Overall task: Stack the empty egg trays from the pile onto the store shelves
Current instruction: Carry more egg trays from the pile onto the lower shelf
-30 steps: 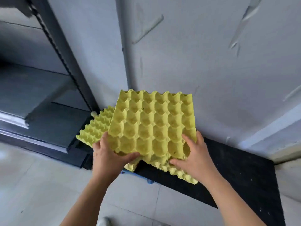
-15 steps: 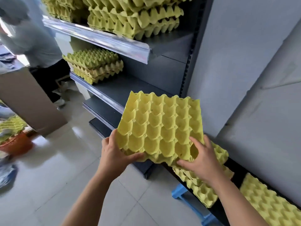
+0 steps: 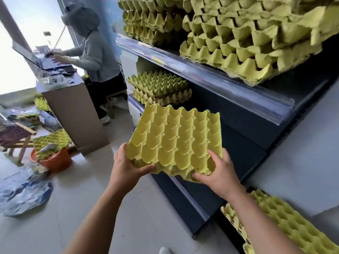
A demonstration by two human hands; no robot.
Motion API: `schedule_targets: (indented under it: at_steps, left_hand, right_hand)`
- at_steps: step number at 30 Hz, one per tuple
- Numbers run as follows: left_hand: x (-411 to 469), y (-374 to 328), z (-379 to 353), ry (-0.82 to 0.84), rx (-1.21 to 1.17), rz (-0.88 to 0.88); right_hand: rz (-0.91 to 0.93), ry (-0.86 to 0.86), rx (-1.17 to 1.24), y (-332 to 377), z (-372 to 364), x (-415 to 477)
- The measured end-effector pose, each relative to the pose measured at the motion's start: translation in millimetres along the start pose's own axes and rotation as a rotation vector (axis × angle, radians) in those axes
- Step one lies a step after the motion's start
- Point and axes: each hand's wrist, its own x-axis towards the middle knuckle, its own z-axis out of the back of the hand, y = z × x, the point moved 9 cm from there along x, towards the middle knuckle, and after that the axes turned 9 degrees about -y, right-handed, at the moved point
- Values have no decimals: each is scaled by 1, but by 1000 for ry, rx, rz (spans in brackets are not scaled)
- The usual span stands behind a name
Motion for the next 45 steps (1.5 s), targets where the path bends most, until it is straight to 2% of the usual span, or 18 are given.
schedule_targets:
  at_steps: [5,10,19,27,32,45]
  left_hand:
    - [89,14,4,-67,-19,10]
    - [172,26,1,-46,-62,-3]
    - [324,51,-13,69,-105,-42]
    - [445,64,-31,224,-68,-113]
    - [493,64,-58,280,-67,-178]
    - [569,51,-128,369,-118,-171]
  right_hand:
    - [49,-18,-2,37,-36,79]
    - [49,-56,9,66,-69,140]
    - [-16,-201,24,111,-120,237]
    - [-176,-301,13,143,-164,286]
    - [-246,-364,-9,148,-175,314]
    - [-290,-390,-59,131,-183,394]
